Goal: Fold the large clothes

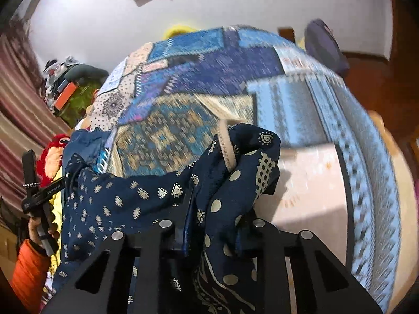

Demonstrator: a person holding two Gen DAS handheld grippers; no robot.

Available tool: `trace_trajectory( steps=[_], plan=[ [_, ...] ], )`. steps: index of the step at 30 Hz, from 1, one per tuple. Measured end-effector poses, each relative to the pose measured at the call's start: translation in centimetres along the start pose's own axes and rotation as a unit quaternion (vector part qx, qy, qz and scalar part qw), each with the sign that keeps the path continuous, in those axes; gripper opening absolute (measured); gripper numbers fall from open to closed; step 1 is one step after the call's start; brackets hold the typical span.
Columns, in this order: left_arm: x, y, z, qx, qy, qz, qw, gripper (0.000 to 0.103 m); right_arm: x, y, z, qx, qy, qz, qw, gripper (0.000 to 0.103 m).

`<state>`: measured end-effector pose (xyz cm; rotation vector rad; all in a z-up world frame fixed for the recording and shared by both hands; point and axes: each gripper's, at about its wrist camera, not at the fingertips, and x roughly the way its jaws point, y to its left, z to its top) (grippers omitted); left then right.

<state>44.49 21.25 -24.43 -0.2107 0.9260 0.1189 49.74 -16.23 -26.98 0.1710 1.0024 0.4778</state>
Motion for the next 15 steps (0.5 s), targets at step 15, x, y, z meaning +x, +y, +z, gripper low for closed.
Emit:
trace_trajectory(
  steps=[15],
  plan=[
    [2.4, 5.9, 3.3, -0.042, 0.006, 0.062, 0.9972, 0.017, 7.1, 3.1, 7.7, -0.073, -0.003, -0.075, 0.994, 0.026]
  ],
)
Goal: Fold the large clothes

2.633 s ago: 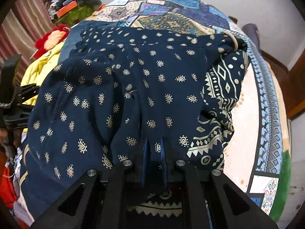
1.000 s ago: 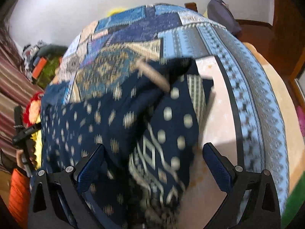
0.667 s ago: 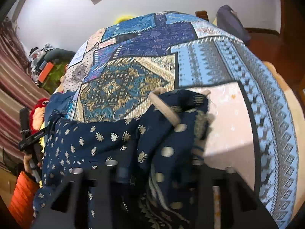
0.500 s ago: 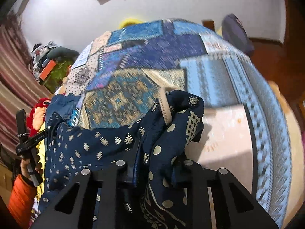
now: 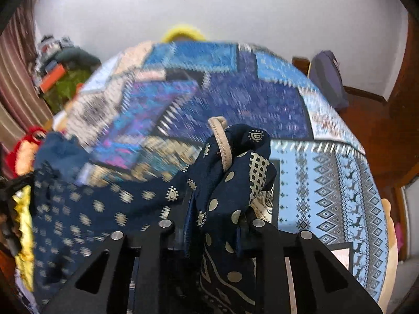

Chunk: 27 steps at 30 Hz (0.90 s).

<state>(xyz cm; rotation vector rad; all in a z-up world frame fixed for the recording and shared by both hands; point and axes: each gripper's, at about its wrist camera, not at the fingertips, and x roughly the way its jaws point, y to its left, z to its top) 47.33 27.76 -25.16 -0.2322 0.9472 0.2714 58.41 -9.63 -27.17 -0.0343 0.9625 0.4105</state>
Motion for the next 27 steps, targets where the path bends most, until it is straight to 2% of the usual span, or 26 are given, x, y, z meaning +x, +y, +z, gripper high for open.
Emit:
trace_trajectory(
  steps=[2, 3, 4, 5, 6, 8, 10, 12, 16, 19, 27],
  plan=[
    [0.7, -0.1, -0.6, 0.009, 0.008, 0.007, 0.9999, 0.017, 0.8, -0.6, -0.7, -0.006, 0.003, -0.021, 1.000, 0.046],
    [0.9, -0.2, -0.9, 0.011, 0.010, 0.010, 0.9998, 0.018, 0.8, -0.8, -0.8, -0.004, -0.002, -0.035, 0.999, 0.071],
    [1.1, -0.3, -1.2, 0.015, 0.014, 0.012, 0.9997, 0.018, 0.6, -1.3, -0.9, 0.001, -0.009, -0.070, 0.997, 0.091],
    [1.2, -0.3, -1.4, 0.017, 0.015, 0.014, 0.9996, 0.018, 0.5, -1.7, -1.1, 0.003, -0.011, -0.085, 0.996, 0.094],
    [1.0, -0.3, -1.6, 0.020, 0.014, 0.018, 0.9995, 0.019, 0.4, -2.2, -1.2, 0.008, -0.009, -0.086, 0.996, 0.094],
    [0.4, -0.6, -2.0, 0.026, 0.012, 0.024, 0.9993, 0.020, -0.1, -3.3, -1.4, 0.031, 0.011, -0.054, 0.998, 0.094],
    [-0.5, -1.1, -2.3, 0.039, 0.011, 0.030, 0.9987, 0.024, -1.5, -3.6, -1.5, 0.040, 0.011, -0.043, 0.998, 0.094],
    [-1.9, -1.7, -2.6, 0.056, 0.006, 0.035, 0.9978, 0.024, -3.0, -3.1, -1.8, 0.026, 0.008, -0.050, 0.998, 0.094],
    [-5.4, -3.0, -3.3, 0.071, -0.006, 0.014, 0.9973, 0.024, -7.9, -1.3, -2.6, -0.016, -0.016, -0.051, 0.998, 0.094],
    [-8.6, -3.9, -3.7, 0.076, -0.020, -0.005, 0.9969, 0.024, -11.6, 0.0, -3.1, -0.026, -0.033, -0.031, 0.999, 0.094],
    [-16.9, -5.8, -6.4, 0.124, -0.048, -0.005, 0.9911, 0.033, -21.6, 3.5, -5.6, -0.048, -0.080, 0.015, 0.996, 0.094]
  ],
)
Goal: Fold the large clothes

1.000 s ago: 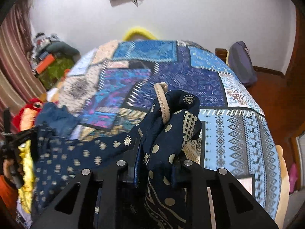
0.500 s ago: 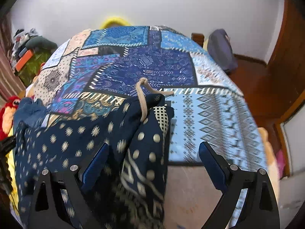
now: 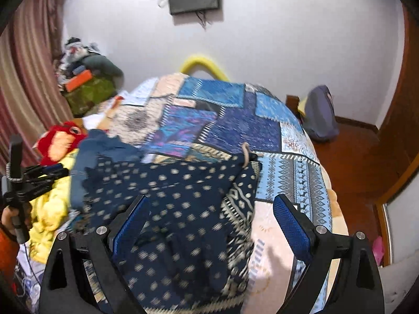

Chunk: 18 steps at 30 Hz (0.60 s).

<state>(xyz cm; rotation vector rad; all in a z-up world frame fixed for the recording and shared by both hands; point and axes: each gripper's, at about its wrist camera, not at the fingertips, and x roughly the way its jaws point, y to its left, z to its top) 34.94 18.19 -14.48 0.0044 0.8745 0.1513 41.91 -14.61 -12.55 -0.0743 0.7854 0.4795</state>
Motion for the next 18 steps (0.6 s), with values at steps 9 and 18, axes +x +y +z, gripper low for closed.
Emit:
trace_trajectory(
  steps=[9, 18],
  plan=[
    [-6.2, -1.8, -6.2, 0.035, -0.005, 0.004, 0.9994, 0.085, -6.5, 1.8, -6.6, -0.035, 0.027, 0.005, 0.999, 0.094],
    [-4.2, -0.3, -14.7, -0.030, 0.092, -0.066, 0.9931, 0.089, -5.0, 0.6, -15.8, 0.005, 0.116, 0.040, 0.992, 0.094]
  ],
)
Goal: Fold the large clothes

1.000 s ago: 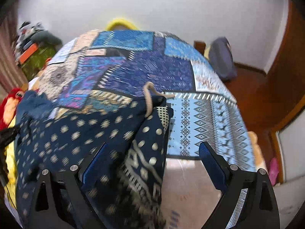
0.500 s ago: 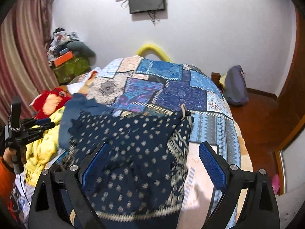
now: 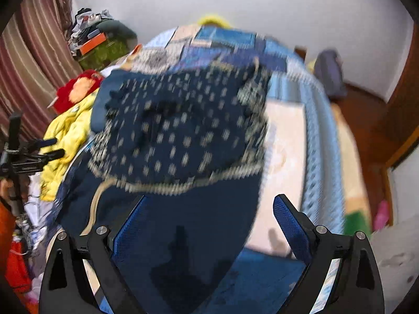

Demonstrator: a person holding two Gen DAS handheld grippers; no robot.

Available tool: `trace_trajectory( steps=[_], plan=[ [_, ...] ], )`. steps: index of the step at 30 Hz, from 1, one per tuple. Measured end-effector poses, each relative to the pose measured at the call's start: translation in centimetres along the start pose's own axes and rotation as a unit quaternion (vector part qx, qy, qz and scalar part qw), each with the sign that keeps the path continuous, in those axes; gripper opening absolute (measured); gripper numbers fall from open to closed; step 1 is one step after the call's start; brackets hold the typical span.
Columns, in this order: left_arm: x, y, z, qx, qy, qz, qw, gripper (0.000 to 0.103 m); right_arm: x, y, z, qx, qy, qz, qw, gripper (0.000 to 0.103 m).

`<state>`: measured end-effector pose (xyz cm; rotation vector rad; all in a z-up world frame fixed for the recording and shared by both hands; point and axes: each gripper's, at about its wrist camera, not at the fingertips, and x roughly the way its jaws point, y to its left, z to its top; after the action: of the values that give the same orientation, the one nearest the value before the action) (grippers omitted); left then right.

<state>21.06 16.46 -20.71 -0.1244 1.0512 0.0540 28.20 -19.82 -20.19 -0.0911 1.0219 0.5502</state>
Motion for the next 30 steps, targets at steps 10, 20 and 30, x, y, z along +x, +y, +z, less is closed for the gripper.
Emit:
trace_trajectory(
  steps=[10, 20, 30],
  plan=[
    [5.2, 2.9, -7.5, -0.109, 0.092, -0.075, 0.9869, 0.089, 4.5, -0.7, -5.4, 0.074, 0.064, 0.051, 0.994, 0.091],
    [4.9, 2.0, -8.2, -0.130, 0.074, -0.137, 0.9793, 0.033, 5.0, 0.9, -3.5, 0.057, 0.025, 0.082, 0.995, 0.019],
    [-1.1, 0.5, -2.4, -0.104, -0.026, -0.117, 0.9873, 0.010, 2.2, 1.3, 0.7, 0.034, -0.040, 0.099, 0.994, 0.013]
  ],
)
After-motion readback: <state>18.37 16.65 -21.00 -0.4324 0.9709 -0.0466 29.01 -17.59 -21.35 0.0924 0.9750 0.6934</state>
